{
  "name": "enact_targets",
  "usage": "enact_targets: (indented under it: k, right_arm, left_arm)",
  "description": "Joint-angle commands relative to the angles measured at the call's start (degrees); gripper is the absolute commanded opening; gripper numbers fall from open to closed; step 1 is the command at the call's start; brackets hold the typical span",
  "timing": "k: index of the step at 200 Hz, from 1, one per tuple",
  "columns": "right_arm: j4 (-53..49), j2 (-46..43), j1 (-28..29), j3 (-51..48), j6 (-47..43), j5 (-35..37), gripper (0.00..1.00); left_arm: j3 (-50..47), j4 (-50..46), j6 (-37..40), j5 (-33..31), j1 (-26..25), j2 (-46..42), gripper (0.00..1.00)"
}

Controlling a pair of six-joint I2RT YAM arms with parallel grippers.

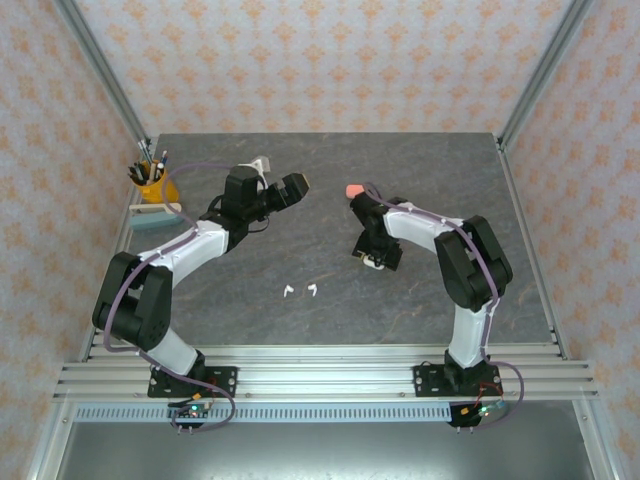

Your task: Insert the wireless bluetooth earbuds into the charging case

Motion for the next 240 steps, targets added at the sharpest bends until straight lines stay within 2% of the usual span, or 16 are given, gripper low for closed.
enact_targets:
  k: [1,47,72,123,240]
  right_arm:
    - [0.85,3.22,-1.62,-1.24,-0.24,0.89,0.67]
    - [3.33,2.46,-1.69,-0.29,4.71,-1.73,0.6]
    - [5.07,1.82,-1.72,-0.45,9.25,-2.47,0.58]
    - [5.56,1.64,-2.15,1.63,15.23,-2.72,0.57]
    - [6.79,0.94,-4.77,4.78,19.62,-4.73,0.56]
  left_arm:
    - [-0.4,1.22,0.17,1.56,-0.15,1.14,1.0]
    - [-2.7,3.7,-0.18,3.42,-2.16,2.24,1.0]
    - [-3.59,4.32,-0.18,3.46,-4.88,2.92,1.0]
    - [-6.01,8.45,-1.96,3.56,-10.37,5.21,1.0]
    - [-6.28,17.53,-5.71,5.79,-15.19,12.7,0.95]
